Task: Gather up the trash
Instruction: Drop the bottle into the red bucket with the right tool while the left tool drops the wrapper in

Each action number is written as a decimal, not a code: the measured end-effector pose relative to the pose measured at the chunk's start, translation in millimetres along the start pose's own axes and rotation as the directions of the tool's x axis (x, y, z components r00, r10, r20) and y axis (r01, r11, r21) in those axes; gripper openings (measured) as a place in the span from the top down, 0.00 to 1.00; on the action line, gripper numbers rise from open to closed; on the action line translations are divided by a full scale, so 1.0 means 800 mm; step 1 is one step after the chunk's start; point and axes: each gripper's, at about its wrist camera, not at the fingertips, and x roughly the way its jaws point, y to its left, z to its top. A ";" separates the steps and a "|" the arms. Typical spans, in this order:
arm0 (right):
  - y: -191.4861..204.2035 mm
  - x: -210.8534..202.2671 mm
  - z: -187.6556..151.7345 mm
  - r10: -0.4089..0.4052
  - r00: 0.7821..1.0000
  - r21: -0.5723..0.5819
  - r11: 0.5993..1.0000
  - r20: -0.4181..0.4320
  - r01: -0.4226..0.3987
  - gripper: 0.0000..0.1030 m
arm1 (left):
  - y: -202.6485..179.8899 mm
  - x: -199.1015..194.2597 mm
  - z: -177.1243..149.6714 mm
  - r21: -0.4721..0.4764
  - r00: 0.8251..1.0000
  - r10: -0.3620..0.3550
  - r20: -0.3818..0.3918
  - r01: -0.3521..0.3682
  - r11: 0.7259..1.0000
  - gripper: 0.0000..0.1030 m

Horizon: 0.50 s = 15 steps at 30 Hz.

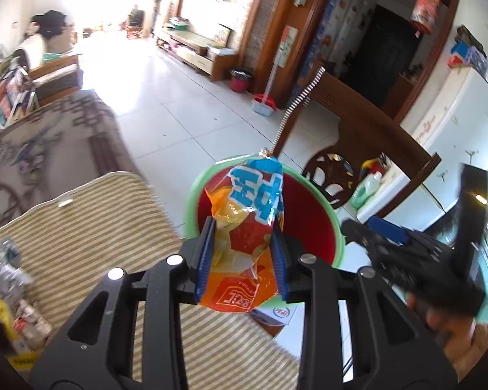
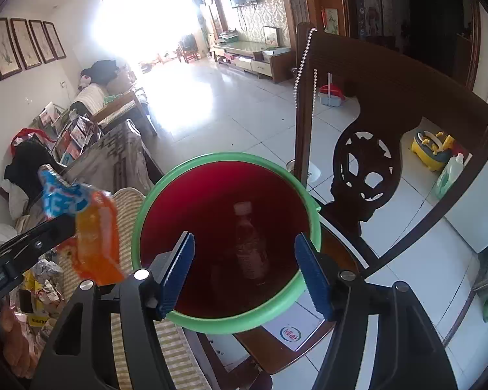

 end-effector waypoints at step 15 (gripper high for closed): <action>-0.019 -0.040 -0.021 -0.057 0.998 0.024 0.998 0.037 0.057 0.34 | -0.037 0.045 0.010 0.063 1.000 -0.018 -0.014 0.019 0.998 0.32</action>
